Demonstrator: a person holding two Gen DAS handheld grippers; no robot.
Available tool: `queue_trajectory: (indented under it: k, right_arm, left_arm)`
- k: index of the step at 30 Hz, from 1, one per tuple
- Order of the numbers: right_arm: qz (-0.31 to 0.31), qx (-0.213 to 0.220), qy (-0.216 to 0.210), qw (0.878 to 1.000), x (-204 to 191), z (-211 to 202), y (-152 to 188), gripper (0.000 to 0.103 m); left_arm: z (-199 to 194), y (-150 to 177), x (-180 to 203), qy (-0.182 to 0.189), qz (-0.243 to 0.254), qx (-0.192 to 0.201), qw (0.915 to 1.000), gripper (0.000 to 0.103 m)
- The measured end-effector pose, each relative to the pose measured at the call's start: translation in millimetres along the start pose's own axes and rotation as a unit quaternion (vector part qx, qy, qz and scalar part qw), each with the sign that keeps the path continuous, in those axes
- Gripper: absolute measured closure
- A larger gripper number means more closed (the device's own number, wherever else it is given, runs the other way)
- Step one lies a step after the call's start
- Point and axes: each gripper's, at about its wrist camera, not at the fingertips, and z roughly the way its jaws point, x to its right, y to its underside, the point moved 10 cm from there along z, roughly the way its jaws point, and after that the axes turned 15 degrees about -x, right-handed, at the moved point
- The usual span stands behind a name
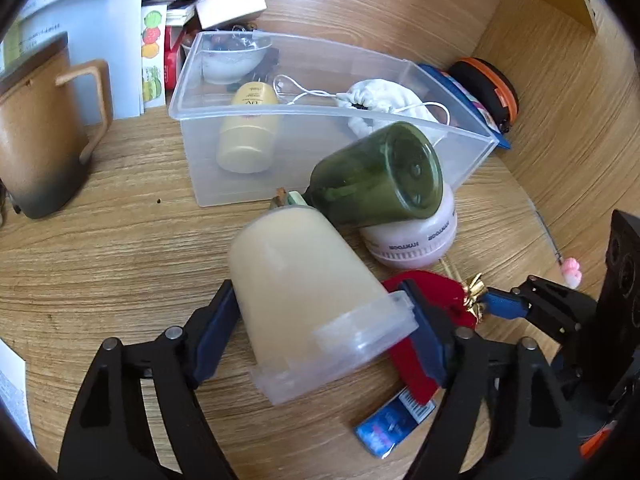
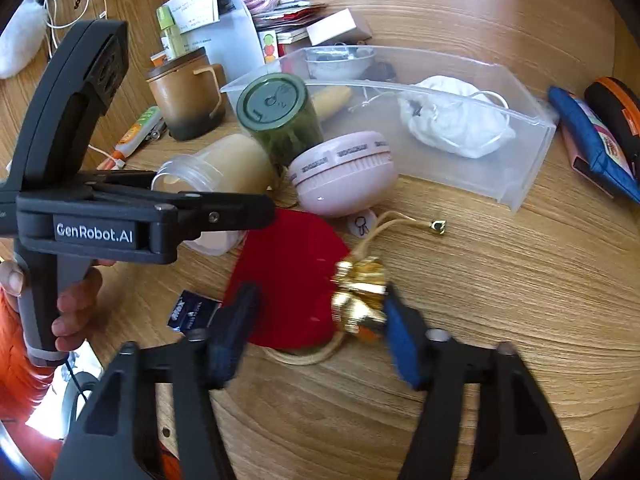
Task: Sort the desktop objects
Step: 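Grasp the cream plastic jar with left tool while right tool grasps red pouch's bow, then carry the jar with left tool while right tool carries red pouch toward bin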
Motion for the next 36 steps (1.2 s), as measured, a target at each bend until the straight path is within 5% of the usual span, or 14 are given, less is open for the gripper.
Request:
queue_trajectory:
  k: [9, 36]
  right_arm:
    - [0.021, 0.012, 0.001, 1.0, 14.0, -3.3, 3.7, 0.082]
    - [0.077, 0.08, 0.037, 0.993, 58.3, -74.3, 5.7, 0.082]
  left_arm:
    - [-5.1, 2.3, -4.3, 0.004, -0.009, 0.009, 0.9999, 0.031]
    - [-45.0, 39.7, -32.4, -0.043, -0.042, 0.047, 0.9971, 0.031]
